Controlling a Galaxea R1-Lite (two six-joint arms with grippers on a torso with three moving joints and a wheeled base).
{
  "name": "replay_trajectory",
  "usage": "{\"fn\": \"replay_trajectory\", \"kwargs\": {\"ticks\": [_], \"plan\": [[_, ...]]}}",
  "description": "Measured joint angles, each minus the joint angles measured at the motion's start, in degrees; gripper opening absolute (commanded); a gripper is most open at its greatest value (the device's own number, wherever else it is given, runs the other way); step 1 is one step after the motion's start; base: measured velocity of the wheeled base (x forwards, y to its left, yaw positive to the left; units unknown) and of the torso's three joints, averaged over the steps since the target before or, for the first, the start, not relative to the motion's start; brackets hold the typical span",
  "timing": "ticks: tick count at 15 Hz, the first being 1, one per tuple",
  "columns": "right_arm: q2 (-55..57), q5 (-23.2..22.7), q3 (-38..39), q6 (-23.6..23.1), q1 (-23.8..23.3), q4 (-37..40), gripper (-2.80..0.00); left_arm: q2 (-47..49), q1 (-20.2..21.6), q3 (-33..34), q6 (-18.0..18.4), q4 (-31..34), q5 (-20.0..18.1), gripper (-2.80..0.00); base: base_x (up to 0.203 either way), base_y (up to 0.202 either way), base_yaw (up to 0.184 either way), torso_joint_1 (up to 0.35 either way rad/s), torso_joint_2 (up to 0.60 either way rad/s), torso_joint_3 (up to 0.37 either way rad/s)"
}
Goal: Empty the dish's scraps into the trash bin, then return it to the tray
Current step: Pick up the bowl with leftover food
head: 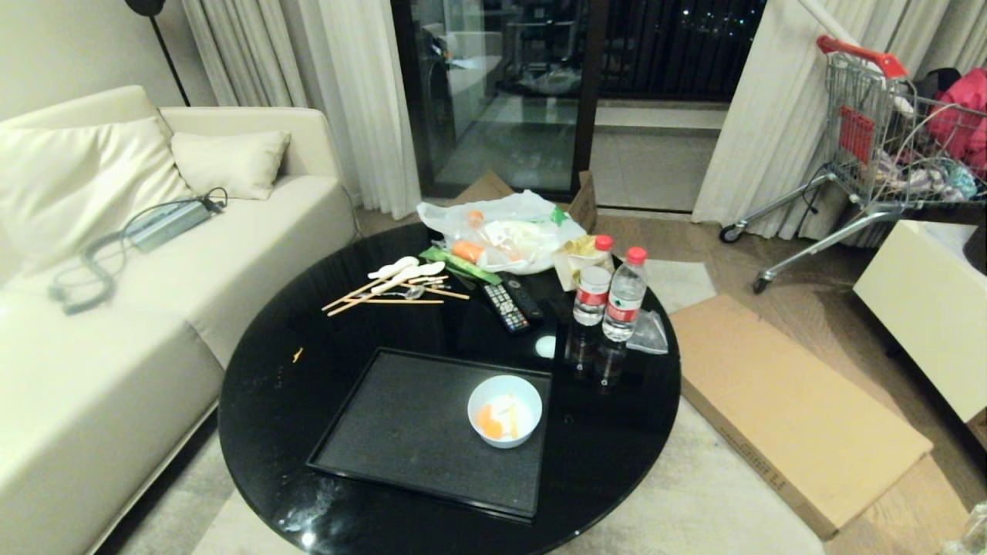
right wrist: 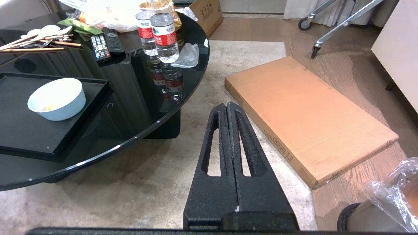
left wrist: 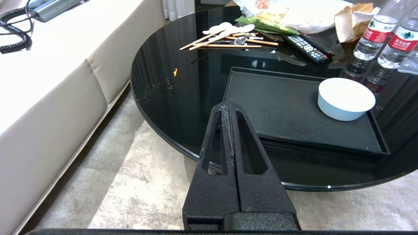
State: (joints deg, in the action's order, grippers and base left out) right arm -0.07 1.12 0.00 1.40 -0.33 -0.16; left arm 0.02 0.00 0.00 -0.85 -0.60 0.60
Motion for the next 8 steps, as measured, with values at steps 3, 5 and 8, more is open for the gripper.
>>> {"fn": "replay_trajectory", "kwargs": {"ticks": [3, 5, 8], "plan": [[0.0, 0.0, 0.0, 0.0, 0.0, 0.0, -2.80, 0.0, 0.0, 0.0, 0.0, 0.0, 0.0, -2.80, 0.000, 0.000, 0.000, 0.000, 0.00, 0.000], [0.0, 0.0, 0.0, 0.1, 0.0, 0.0, -2.80, 0.0, 0.0, 0.0, 0.0, 0.0, 0.0, -2.80, 0.000, 0.000, 0.000, 0.000, 0.00, 0.000], [0.0, 0.0, 0.0, 0.1, 0.0, 0.0, -2.80, 0.0, 0.0, 0.0, 0.0, 0.0, 0.0, -2.80, 0.000, 0.000, 0.000, 0.000, 0.00, 0.000]]}}
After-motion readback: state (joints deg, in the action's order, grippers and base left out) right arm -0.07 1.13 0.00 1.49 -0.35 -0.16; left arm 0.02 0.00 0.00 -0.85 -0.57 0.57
